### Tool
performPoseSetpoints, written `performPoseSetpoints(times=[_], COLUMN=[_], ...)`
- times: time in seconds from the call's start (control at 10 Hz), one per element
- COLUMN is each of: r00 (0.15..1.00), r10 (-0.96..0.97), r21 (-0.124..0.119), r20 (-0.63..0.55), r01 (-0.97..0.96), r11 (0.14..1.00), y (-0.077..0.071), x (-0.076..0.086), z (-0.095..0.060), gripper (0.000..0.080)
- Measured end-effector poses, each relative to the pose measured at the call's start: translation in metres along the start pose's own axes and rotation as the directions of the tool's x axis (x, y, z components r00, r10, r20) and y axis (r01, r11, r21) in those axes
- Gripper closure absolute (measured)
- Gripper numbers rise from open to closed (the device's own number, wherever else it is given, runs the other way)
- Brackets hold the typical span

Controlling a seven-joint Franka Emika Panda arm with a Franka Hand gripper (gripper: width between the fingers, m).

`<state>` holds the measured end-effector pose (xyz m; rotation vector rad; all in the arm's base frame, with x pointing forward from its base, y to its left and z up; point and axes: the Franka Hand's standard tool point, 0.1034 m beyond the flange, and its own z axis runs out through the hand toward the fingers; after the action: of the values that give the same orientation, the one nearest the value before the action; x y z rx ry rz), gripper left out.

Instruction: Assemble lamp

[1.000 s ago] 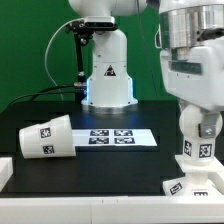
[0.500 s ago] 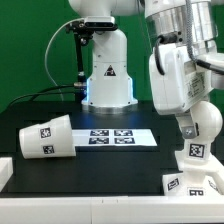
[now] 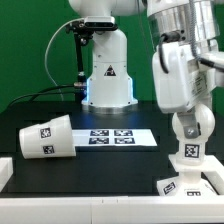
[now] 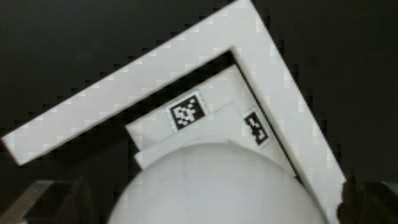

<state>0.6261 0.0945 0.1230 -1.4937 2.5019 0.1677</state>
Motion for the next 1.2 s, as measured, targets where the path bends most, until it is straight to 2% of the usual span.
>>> performPoseSetpoints(times=[0.1, 0.2, 0.3, 0.4, 0.5, 0.9, 1.0, 1.2], r00=[0.999, 0.998, 0.997, 0.997, 0.998, 0.996, 0.977, 0.955], r10=[-0.037, -0.054, -0.051, -0.054, -0.055, -0.079, -0.207, -0.292], r21=[0.013, -0.002, -0.019, 0.002, -0.006, -0.002, 0.003, 0.038], r20=[0.017, 0.035, 0.058, 0.053, 0.043, 0.045, 0.044, 0.047], r01=[0.037, 0.054, 0.052, 0.054, 0.055, 0.079, 0.207, 0.291], r11=[0.999, 0.999, 0.998, 0.999, 0.998, 0.997, 0.978, 0.956], y=[-0.002, 0.000, -0.004, -0.008, -0.006, -0.007, -0.007, -0.010], x=[-0.006, -0.010, -0.017, -0.015, -0.013, -0.012, 0.005, 0.050], z=[-0.013, -0.031, -0.054, -0.050, -0.041, -0.044, -0.049, -0.062], gripper=[0.0101, 0.0101, 0.0100, 0.0100, 0.0100, 0.0100, 0.0100, 0.0100])
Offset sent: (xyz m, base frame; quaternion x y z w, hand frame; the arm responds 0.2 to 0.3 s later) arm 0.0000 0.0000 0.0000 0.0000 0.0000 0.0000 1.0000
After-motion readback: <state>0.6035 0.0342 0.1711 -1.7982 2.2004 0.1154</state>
